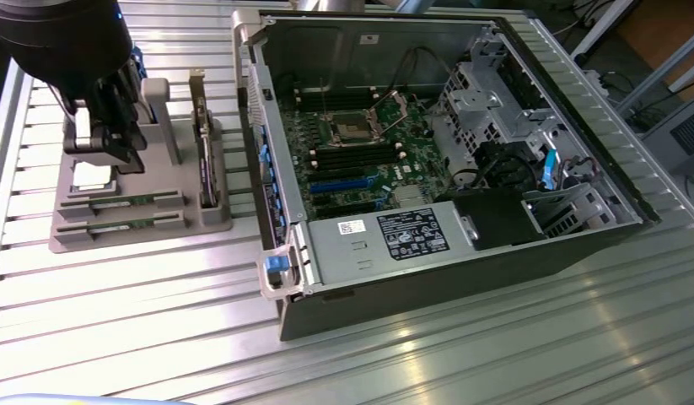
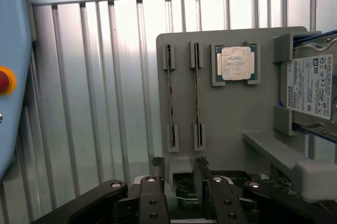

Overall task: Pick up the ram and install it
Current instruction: 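Pick up the ram and move it above insertion slot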

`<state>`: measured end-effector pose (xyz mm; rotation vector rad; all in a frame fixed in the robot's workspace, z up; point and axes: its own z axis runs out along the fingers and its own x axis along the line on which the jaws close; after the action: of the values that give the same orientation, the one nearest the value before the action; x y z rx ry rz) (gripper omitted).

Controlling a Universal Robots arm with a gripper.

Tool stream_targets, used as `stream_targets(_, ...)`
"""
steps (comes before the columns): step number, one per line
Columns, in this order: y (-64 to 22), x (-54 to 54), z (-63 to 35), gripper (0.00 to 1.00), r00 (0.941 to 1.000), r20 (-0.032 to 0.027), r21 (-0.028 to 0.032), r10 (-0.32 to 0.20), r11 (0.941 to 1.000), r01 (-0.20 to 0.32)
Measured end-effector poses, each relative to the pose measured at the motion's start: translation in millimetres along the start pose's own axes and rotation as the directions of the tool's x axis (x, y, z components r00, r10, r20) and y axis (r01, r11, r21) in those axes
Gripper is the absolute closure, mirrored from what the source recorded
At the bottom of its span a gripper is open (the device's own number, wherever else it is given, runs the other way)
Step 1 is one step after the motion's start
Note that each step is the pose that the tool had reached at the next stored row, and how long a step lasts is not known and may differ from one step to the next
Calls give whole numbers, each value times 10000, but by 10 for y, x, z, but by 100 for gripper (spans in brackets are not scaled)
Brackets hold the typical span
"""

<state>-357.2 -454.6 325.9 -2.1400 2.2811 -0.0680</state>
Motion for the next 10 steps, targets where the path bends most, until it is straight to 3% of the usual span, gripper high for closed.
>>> stream_targets(10,1,-1,33,64,10000,-1,0,0,10000,0)
